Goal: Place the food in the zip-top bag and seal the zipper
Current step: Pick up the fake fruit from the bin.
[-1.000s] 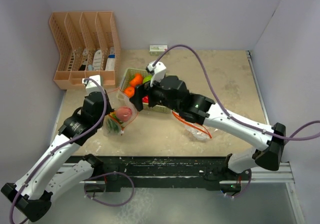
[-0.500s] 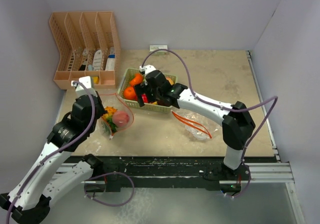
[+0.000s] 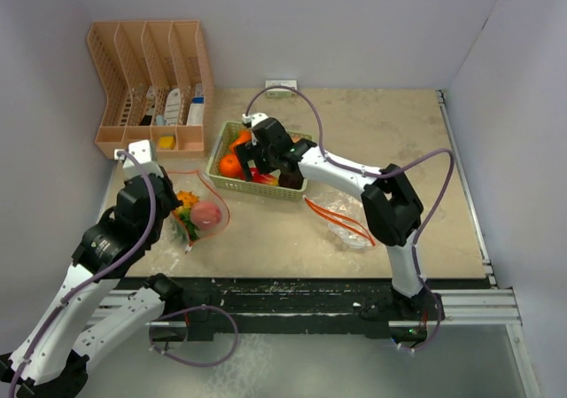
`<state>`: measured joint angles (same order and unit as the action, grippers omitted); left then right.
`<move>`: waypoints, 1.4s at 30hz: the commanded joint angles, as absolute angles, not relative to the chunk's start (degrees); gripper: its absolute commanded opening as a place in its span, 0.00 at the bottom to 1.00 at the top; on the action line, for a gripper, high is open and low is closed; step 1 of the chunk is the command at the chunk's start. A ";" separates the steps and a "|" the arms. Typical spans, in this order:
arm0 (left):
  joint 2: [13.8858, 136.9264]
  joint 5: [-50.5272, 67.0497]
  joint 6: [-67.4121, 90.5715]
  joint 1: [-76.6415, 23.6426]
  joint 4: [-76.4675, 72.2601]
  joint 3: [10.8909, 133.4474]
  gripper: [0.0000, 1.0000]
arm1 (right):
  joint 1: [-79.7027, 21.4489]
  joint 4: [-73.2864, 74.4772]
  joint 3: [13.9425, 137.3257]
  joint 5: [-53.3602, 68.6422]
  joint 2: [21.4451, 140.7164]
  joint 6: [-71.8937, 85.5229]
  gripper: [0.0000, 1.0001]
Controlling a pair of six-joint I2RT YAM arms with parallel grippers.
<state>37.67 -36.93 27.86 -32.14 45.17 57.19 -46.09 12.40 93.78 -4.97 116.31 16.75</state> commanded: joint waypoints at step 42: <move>35.92 -38.38 29.94 -31.90 44.23 55.74 0.00 | -45.80 16.70 98.95 -2.03 108.62 14.04 0.31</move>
<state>34.46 -39.13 28.53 -32.14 48.64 56.69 -45.65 17.15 97.49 -3.49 118.30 13.50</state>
